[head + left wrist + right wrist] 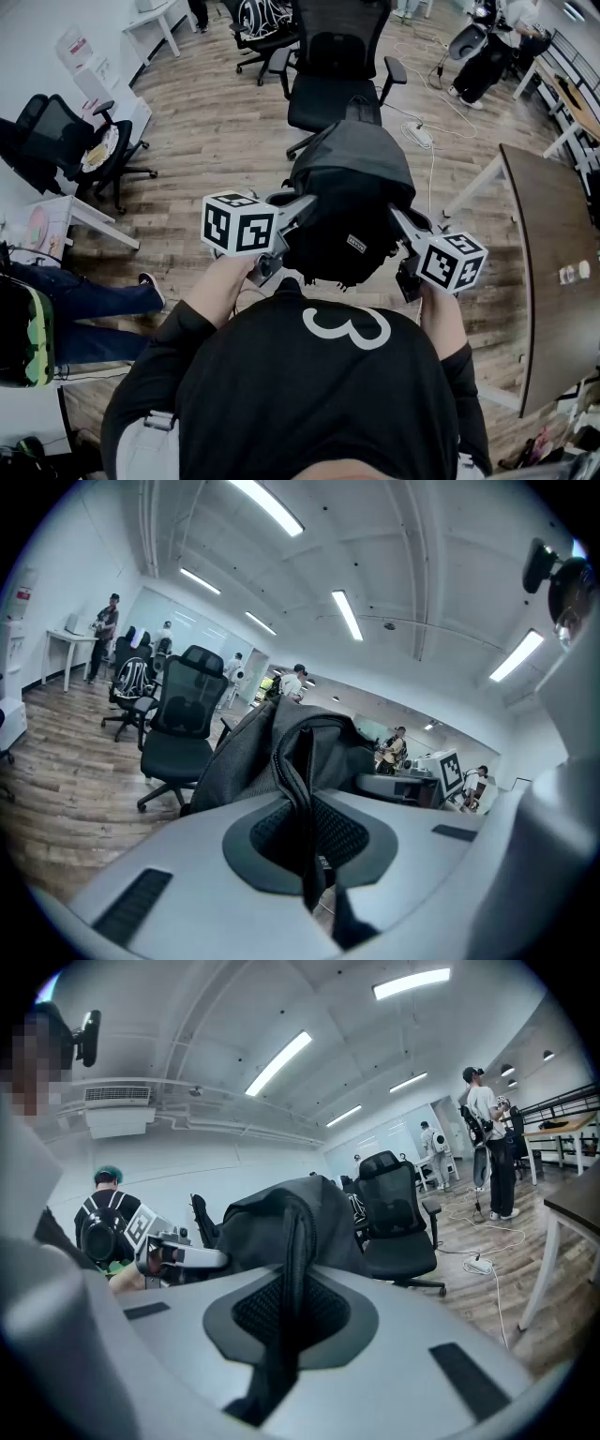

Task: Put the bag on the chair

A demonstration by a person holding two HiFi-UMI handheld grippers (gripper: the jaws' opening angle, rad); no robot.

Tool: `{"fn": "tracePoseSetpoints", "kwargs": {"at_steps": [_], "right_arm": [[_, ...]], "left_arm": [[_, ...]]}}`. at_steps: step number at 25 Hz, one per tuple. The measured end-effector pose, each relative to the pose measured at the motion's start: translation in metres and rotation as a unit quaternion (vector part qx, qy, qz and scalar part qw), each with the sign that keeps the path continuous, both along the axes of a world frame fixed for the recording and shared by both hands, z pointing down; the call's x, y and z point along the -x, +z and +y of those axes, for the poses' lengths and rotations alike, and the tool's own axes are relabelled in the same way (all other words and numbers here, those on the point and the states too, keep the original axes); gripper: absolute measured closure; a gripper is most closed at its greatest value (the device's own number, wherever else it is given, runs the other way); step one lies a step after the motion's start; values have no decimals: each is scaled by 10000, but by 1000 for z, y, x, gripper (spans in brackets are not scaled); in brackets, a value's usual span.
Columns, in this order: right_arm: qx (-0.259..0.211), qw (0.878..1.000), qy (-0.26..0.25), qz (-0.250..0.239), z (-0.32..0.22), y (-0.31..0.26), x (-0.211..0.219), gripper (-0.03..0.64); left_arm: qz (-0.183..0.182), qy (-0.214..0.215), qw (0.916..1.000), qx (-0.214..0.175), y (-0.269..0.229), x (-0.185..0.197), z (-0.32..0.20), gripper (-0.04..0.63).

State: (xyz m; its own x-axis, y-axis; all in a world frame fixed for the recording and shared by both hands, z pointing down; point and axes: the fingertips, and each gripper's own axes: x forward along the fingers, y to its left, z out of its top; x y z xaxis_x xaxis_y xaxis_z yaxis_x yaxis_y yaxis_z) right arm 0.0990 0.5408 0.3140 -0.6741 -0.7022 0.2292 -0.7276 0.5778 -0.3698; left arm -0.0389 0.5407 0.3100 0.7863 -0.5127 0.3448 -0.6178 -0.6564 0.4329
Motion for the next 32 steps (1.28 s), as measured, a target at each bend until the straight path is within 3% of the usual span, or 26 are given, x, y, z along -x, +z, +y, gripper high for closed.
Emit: {"fn": "tracePoseSetpoints", "kwargs": {"at_steps": [19, 32], "right_arm": [[178, 9998, 63, 7, -19, 21, 4, 581], [416, 9990, 173, 18, -112, 42, 31, 581]], "left_arm": [[11, -66, 9999, 111, 21, 4, -13, 571], [84, -22, 9996, 265, 42, 31, -110, 571]]}}
